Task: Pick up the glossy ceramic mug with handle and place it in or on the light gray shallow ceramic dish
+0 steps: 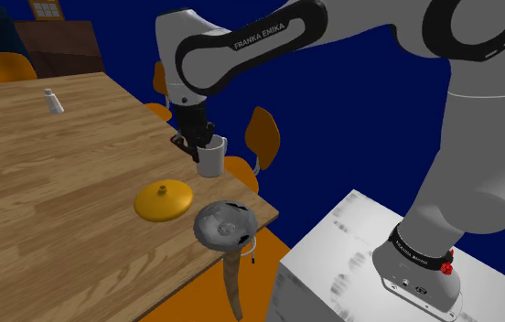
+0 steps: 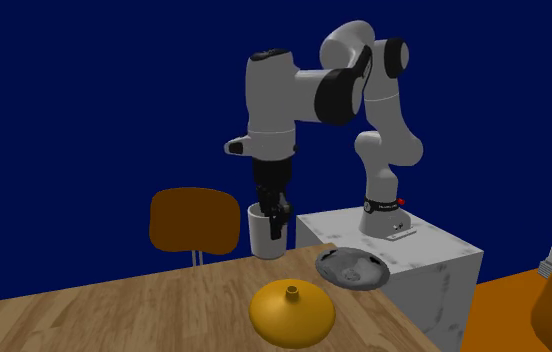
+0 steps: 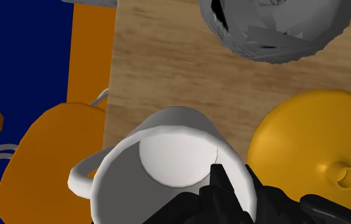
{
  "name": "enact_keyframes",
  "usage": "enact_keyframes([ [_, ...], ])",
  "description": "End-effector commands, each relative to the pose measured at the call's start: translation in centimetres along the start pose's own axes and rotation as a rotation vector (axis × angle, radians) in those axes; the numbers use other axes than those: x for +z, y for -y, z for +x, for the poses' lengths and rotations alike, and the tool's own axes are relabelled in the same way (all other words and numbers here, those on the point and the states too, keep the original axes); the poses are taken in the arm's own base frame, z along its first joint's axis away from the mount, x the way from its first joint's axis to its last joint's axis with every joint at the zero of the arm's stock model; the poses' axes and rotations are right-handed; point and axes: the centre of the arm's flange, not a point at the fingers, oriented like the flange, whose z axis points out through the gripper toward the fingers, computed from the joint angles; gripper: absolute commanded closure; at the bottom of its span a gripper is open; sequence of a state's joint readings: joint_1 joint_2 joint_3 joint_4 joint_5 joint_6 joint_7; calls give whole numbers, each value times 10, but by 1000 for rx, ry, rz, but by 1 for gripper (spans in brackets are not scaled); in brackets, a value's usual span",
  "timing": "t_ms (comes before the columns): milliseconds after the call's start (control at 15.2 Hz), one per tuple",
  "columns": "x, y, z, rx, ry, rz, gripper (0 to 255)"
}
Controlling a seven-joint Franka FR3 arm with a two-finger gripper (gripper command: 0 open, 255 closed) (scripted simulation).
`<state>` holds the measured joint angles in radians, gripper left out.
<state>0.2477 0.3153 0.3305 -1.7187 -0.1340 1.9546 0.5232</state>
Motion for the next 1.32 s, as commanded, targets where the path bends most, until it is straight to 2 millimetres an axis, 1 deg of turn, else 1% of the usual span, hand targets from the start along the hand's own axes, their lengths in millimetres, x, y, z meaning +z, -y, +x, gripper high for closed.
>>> enact_keyframes([
  [0, -10, -1, 0, 0, 0, 0, 255],
  [462, -45, -3, -2, 0, 0, 0, 255],
  [1254, -62, 63, -145, 0, 0, 0, 255],
])
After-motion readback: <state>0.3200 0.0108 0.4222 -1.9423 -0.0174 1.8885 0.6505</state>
